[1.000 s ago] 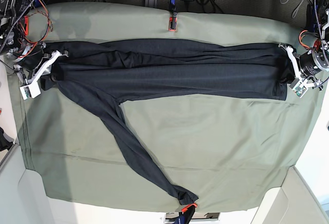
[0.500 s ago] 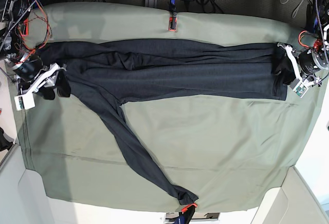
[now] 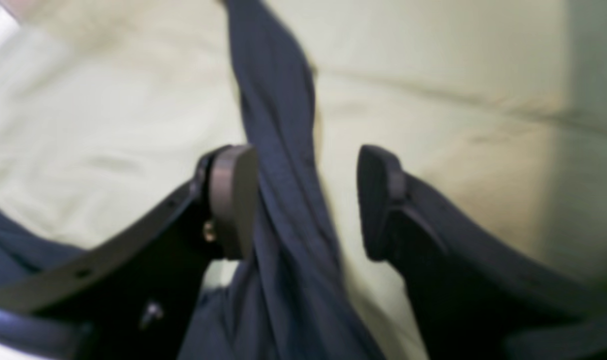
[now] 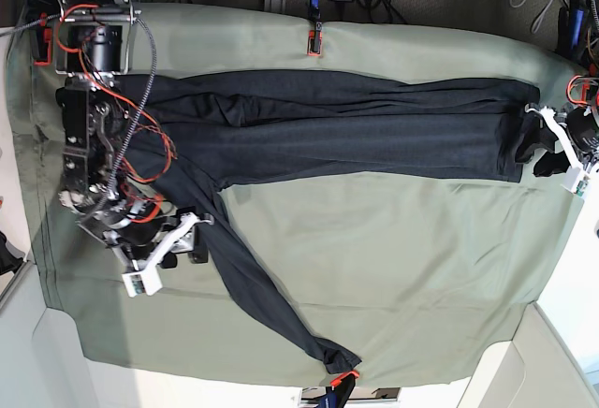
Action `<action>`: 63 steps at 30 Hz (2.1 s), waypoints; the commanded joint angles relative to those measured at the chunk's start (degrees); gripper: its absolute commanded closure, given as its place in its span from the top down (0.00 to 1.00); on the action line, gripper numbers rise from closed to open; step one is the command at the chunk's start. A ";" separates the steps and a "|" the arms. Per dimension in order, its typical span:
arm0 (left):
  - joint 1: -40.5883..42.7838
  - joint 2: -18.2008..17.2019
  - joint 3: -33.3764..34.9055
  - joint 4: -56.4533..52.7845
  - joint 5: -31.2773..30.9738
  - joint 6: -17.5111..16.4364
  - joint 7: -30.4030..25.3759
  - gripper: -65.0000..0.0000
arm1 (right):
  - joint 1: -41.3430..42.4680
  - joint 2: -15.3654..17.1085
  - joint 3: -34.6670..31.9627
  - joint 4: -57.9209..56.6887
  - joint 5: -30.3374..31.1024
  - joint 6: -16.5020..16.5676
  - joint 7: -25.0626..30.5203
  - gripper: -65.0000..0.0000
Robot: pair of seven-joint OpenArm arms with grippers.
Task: Fold the T-shirt properly
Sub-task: 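Grasp the hanging sleeve with the right gripper, then fold the sleeve with the right gripper onto the folded shirt body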
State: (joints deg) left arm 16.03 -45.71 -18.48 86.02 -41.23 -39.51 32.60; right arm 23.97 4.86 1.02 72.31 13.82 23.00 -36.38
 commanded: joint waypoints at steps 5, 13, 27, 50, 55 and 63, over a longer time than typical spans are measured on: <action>-0.63 -1.42 -0.72 0.76 -1.51 -0.49 -1.29 0.49 | 8.72 -2.12 -8.04 -16.63 -5.05 -4.96 2.21 0.50; -0.61 -1.40 -0.72 0.76 -1.84 -0.49 -1.27 0.49 | 9.49 -3.02 -9.33 -19.41 -7.34 -5.31 2.84 0.27; -0.63 -1.44 -0.72 0.79 -1.90 -0.49 -1.22 0.49 | -5.84 -3.10 -9.33 16.50 7.08 4.50 -12.41 0.00; -0.61 -1.42 -0.72 12.13 -6.23 -0.49 1.20 0.49 | -16.48 -5.31 -9.60 30.56 0.09 -6.64 -3.61 0.57; -0.61 -1.42 -0.72 12.13 -7.39 -0.49 1.95 0.49 | -7.96 -11.54 -9.62 18.51 -7.02 -11.32 -1.11 0.57; -0.61 -1.18 -0.72 12.13 -8.04 -0.49 2.64 0.49 | 5.88 -13.55 -11.43 -11.78 -11.08 -18.34 2.64 0.57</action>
State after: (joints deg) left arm 16.03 -45.65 -18.50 97.38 -48.45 -39.51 36.23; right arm 28.27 -8.21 -10.37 59.37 2.61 4.71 -34.83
